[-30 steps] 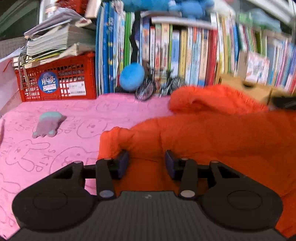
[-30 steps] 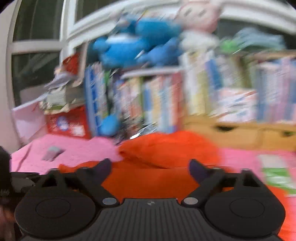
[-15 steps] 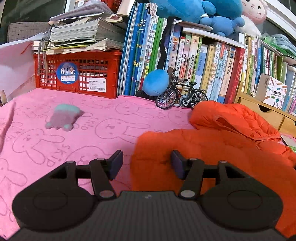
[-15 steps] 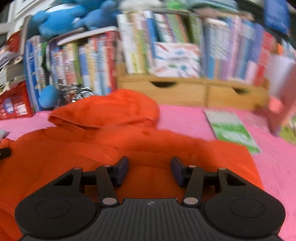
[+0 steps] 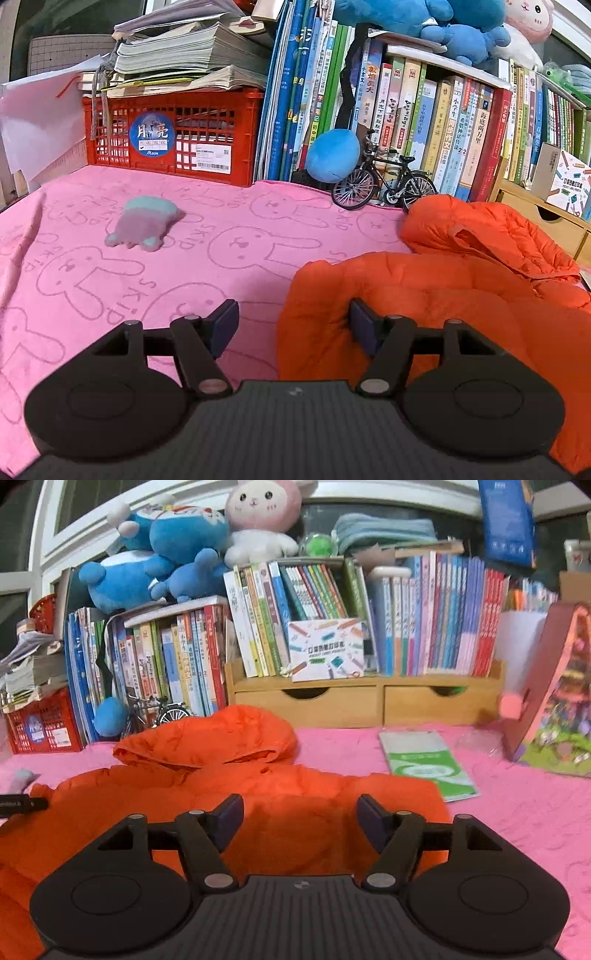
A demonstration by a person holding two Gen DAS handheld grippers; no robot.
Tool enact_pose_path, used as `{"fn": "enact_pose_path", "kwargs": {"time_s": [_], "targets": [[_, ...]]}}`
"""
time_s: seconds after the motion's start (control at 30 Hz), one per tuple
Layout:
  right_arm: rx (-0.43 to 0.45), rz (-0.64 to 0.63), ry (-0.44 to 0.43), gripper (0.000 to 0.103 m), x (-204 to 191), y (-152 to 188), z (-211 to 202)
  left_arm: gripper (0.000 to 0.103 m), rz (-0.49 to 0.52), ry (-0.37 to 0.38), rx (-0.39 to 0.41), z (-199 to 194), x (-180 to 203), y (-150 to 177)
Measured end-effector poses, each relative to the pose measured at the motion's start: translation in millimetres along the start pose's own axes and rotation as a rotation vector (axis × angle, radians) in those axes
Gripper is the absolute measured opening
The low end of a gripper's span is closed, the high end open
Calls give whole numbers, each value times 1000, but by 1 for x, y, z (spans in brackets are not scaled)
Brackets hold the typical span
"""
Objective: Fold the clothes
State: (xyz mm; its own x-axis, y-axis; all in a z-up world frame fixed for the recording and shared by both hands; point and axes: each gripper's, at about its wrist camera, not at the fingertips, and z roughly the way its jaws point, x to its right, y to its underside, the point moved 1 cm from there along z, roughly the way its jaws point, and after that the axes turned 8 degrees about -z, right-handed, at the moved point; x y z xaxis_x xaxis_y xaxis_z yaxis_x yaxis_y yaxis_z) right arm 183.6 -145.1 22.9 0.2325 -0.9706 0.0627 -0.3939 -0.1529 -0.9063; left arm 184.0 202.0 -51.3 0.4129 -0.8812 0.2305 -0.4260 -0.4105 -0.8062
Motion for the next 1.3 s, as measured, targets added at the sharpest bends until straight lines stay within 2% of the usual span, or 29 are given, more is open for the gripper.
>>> {"fn": "enact_pose_path", "kwargs": {"time_s": [0.13,0.3,0.4,0.5,0.53,0.6,0.63,0.73,0.8,0.93,1.07,1.3], "targets": [[-52,-43,29,68,3,13,10,66,0,-2,-7,1,1,0],[-122,-7,-2,69,8,14,40,63,-1,18,7,-5,-3,-3],[-55,-15,-8,69,10,4,21,63,9,41,58,-27,-6,-7],[-20,0,-14,69,20,3,-2,64,1,102,70,-49,-7,-11],[-19,9,-17,67,23,4,-8,64,5,122,76,-57,-5,-10],[-40,30,-44,47,28,6,-15,65,18,166,86,-73,4,-6],[-53,40,-62,43,29,8,-18,65,27,196,83,-80,11,-2],[-62,24,-102,40,16,11,-20,68,90,278,55,-93,38,13],[-59,-14,-114,40,1,14,-19,68,164,299,44,-97,57,27],[-95,-24,-133,40,-13,23,-9,68,257,252,28,-89,76,48],[-140,29,-147,41,-7,32,6,77,255,216,-9,-71,75,52],[-182,48,-162,43,-5,38,19,79,250,206,-82,-55,74,55]]}}
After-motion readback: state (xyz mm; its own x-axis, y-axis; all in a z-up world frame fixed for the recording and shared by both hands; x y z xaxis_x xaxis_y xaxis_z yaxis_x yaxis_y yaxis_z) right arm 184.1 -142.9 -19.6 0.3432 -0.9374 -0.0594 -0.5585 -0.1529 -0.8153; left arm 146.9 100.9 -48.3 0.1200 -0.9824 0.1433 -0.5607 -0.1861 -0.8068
